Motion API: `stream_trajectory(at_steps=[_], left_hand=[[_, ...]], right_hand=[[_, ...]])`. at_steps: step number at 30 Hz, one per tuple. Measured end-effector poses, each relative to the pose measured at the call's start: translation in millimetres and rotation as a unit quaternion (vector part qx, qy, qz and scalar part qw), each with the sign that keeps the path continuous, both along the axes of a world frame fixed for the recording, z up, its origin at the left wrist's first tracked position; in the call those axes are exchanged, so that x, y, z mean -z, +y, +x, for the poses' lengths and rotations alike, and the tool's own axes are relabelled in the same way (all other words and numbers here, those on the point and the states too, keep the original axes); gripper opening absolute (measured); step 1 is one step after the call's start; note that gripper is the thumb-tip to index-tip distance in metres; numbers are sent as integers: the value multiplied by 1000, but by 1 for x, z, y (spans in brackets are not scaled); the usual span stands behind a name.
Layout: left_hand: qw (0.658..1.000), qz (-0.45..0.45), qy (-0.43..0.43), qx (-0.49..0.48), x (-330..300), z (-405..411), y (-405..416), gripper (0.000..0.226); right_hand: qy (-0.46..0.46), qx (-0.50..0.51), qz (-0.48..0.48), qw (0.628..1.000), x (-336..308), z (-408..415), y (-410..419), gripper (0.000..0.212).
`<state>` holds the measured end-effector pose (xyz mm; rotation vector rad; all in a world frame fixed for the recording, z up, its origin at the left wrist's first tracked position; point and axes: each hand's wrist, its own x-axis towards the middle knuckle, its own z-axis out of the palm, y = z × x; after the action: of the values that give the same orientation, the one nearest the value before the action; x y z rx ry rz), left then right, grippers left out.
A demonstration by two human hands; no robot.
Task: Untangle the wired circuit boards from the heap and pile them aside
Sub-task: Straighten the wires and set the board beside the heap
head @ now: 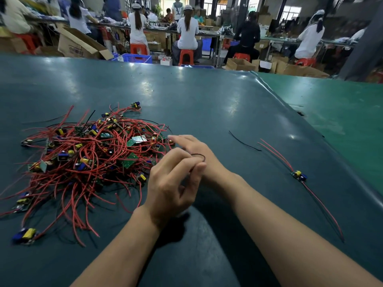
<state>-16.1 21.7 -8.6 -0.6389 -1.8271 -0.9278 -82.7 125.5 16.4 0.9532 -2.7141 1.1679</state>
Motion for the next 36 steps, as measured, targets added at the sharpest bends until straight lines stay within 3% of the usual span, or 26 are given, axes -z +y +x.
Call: stream_trajectory(at_steps=[2,5,7,10,14,19,24,26,30,34,36], left_hand=[[1000,-2,-6,19,0,1,1,33],[998,19,-45,32,-1,-2,4,33],[995,23,-90,39,1,-4,6,30],[979,-70,-191,5,7,-11,10,33],[959,-70,-274,-12,7,-18,10,35],[952,-60,-300,-18,9,-20,9,46],[952,89,-291,22,5,-25,9,12],[953,124,-276,12,5,-26,7,10],[930,200,-309,23,8,-28,6,17],[929,199,-310,43,9,-29,4,19],[928,196,-312,52,8,-28,6,17]], right_hand=[[-26,3,-87,996,0,-1,-3,22],[-82,76,-188,976,-1,-4,4,19],[-167,140,-323,921,-6,-5,14,25],[-295,180,-476,809,-17,-1,38,15],[-336,171,-533,758,-10,17,56,16],[-316,137,-533,773,8,36,57,20],[-298,86,-466,828,13,43,53,14],[-306,88,-464,827,12,42,53,10],[-296,140,-456,827,11,38,56,25],[-342,94,-449,820,12,40,56,18],[-361,61,-434,823,12,42,57,27]])
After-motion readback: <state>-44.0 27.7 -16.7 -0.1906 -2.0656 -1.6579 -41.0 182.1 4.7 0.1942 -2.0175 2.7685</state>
